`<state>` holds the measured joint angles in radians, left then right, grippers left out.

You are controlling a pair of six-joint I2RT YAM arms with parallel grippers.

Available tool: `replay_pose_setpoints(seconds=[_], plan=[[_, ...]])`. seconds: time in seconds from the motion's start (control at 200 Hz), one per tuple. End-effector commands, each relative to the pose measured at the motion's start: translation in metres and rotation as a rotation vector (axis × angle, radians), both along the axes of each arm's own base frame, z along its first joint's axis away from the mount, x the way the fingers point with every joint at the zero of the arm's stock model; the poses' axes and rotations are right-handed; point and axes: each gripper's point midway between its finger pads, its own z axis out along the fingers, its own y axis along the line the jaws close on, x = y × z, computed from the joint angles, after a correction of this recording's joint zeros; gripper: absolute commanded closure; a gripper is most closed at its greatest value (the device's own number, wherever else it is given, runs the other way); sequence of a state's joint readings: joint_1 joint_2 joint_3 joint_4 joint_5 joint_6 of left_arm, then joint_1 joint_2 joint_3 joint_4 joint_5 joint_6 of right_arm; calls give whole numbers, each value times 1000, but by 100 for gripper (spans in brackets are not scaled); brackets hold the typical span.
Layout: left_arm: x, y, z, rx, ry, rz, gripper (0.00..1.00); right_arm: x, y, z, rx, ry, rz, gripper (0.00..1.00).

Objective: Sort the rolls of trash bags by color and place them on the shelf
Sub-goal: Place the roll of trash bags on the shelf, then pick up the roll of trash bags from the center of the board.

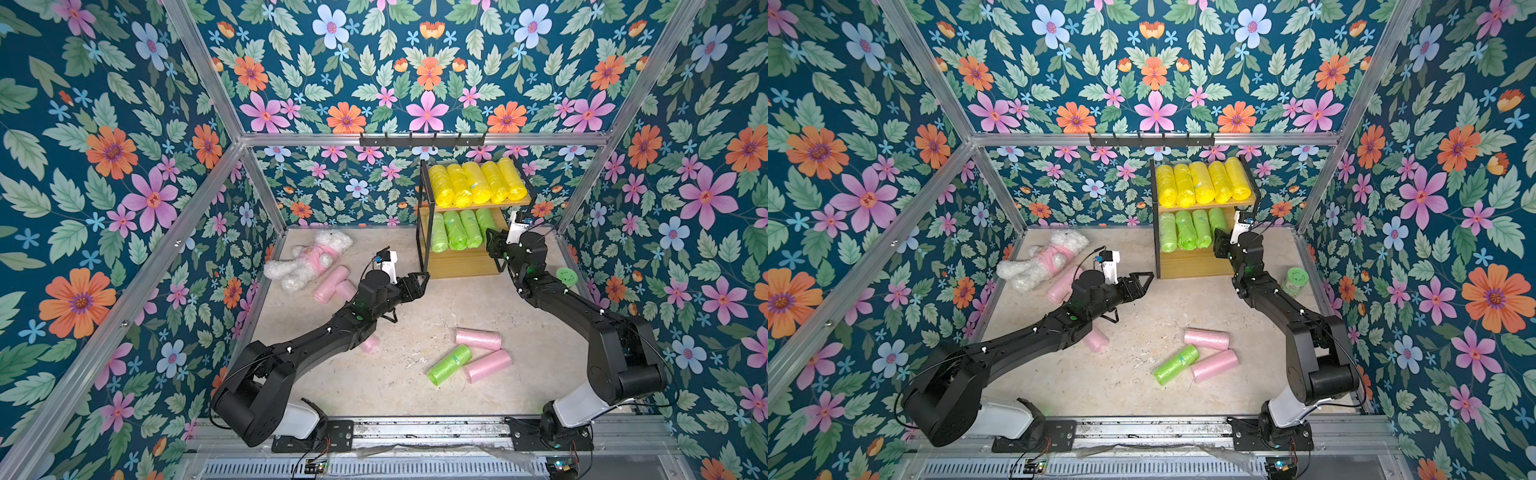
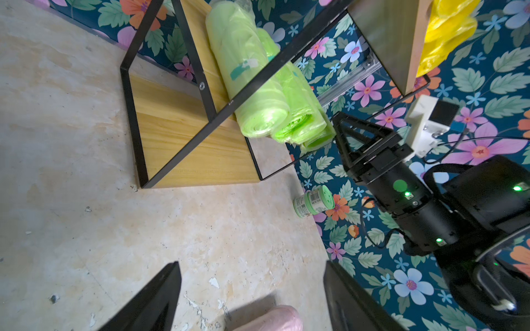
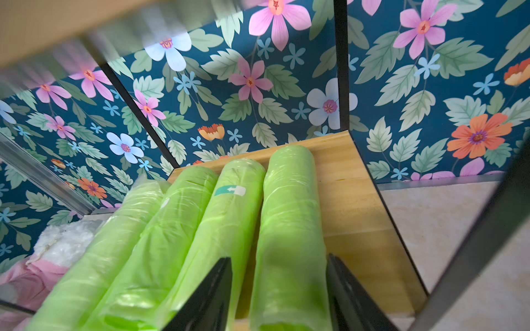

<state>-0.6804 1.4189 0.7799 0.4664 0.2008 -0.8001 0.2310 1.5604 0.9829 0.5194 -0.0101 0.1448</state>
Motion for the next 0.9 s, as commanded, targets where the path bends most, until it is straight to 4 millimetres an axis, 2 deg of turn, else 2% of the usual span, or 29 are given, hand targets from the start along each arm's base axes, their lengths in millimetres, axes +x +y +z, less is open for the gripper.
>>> replay_pose_setpoints(seconds=[0.0, 0.12, 0.29, 0.485, 0.63, 0.765, 0.895], plan=[[-14, -12, -13, 94, -9, -89, 17, -11, -1, 14, 22, -35, 3, 39], [-37, -26, -36, 273, -17, -188, 17, -29, -6, 18, 48, -36, 2, 36], [-78, -41, -69, 528, -66, -326, 17, -53, -13, 12, 73, 11, -13, 32], [-119, -58, -96, 659, -65, -506, 19, -74, -22, 3, 58, 52, -34, 28], [-148, -76, -114, 701, -39, -658, 19, -80, -32, -2, 59, 56, -59, 28], [-156, -86, -131, 739, 8, -707, 19, -81, -34, -9, 66, 69, -58, 28], [-156, -93, -144, 797, 35, -725, 23, -82, -35, -15, 65, 82, -60, 28]])
